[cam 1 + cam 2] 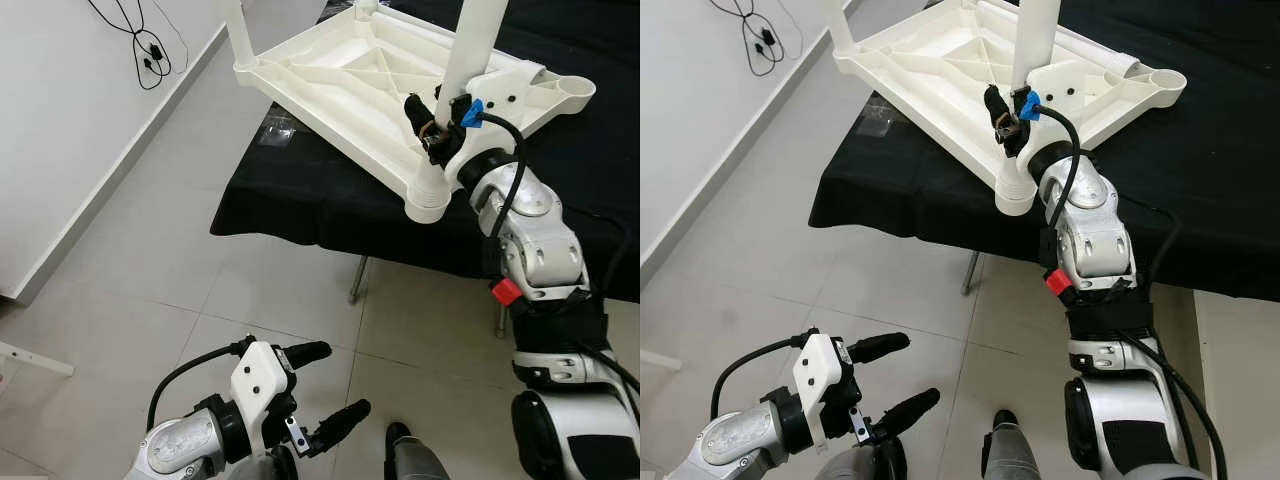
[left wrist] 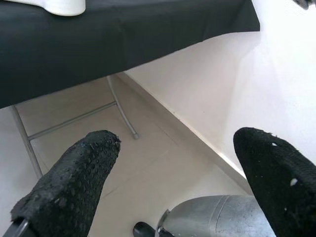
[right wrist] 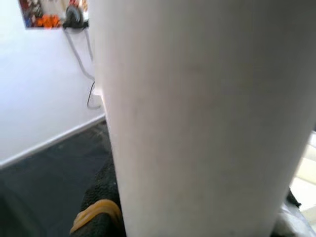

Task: Building children table

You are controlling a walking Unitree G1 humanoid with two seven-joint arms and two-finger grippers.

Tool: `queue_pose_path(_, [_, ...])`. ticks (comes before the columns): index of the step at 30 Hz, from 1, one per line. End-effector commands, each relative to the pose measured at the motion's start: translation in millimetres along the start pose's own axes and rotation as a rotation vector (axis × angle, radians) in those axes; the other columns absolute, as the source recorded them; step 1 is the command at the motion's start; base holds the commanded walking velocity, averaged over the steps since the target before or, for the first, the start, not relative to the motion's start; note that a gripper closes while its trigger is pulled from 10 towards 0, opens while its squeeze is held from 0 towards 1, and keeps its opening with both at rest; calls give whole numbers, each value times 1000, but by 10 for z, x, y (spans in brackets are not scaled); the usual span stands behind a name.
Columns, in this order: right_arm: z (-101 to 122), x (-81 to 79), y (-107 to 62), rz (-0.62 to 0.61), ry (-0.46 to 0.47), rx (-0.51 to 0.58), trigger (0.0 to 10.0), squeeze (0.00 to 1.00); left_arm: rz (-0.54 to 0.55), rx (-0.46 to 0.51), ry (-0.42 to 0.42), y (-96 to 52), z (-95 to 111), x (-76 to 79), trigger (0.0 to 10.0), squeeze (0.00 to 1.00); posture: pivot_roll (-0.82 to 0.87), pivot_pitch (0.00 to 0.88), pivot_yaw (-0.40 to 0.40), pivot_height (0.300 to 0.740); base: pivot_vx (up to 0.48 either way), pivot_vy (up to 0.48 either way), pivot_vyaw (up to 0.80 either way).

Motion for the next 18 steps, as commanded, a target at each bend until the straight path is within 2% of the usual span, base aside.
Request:
queue_pose_path(1, [-237,4,-4,-3,-1,-116,10000,0,-4,-18,-14,-11,-46,28,10000,0,-8,262,80,740,0,0,0])
queue_pose_path(7, [-218,23,80,-11,-13,-154,10000,0,-2,-15,-17,-3,-43,36,10000,0,-8,264,70,740,0,0,0])
queue_pose_path(14, [-215,46,93,-33,2,-151,10000,0,3,-14,-16,-3,-39,32,10000,0,-7,268,71,740,0,0,0])
queue_pose_path(18, [-242,115,85,-83,36,-150,10000,0,2,-15,-18,-9,-46,25,10000,0,-6,266,76,740,0,0,0])
Point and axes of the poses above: a point about 5 cm out from each wrist's last joint towards the gripper, its own y axis pointing out of the wrist towards the gripper, its own z axis along the axis of the wrist's last joint, x = y × z, the point moved 1 cm from there along y, pointing out of the wrist towards the gripper, and after that the axes turned 15 degrees about y, right-handed, at the moved point
